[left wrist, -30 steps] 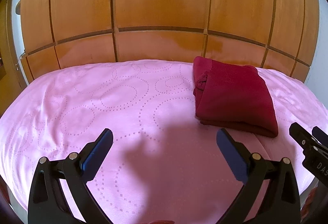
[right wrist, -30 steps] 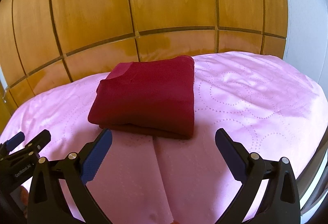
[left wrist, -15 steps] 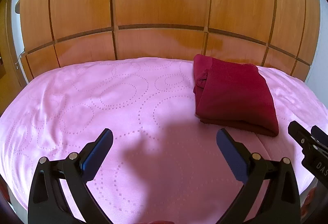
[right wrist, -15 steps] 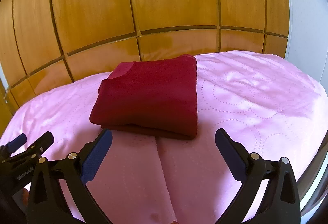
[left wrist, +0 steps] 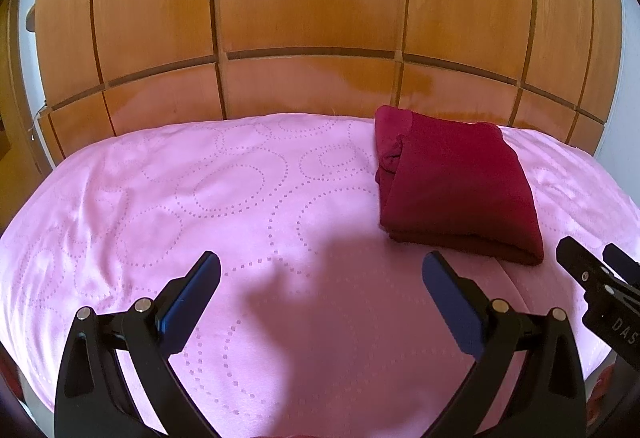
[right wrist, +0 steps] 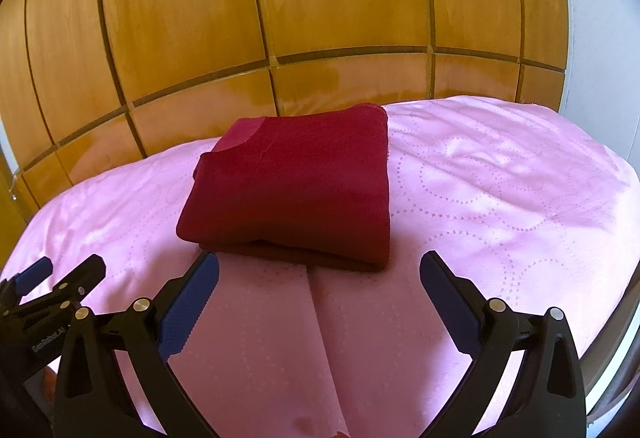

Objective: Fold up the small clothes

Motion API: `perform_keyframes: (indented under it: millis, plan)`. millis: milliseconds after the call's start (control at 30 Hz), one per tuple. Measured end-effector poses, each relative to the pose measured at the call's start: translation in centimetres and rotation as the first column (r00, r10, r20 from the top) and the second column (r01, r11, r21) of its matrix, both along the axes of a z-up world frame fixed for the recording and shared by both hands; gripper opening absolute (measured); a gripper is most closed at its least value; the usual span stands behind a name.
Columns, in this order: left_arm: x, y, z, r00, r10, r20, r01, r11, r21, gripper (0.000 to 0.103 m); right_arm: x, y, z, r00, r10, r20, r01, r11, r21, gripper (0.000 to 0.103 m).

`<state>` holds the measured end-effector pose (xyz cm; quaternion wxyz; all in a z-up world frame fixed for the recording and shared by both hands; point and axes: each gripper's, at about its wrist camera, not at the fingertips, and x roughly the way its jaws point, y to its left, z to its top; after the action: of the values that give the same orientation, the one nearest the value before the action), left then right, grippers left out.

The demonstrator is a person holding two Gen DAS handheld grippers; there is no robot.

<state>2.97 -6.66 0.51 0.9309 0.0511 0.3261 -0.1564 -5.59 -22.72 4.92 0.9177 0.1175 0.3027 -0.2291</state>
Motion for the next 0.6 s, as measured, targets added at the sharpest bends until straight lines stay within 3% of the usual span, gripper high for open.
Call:
perform_keyframes:
  millis: [333,600]
  plan:
    - [0.2,0.1,0.0,1.0,0.004,-0.012,-0.004,1.0,-0.022,0.101,0.1,0.4,-0.1,1.0,0.009,-0.005,-0.009,1.0,0.013,0.1]
    - [1.1,-0.5,-0.5,0.998,0.003,-0.055,-0.002,1.0,0.008,0.101,0.6,0.2,0.2,1.0,0.012,0.003,-0.012,1.0,0.02,0.1]
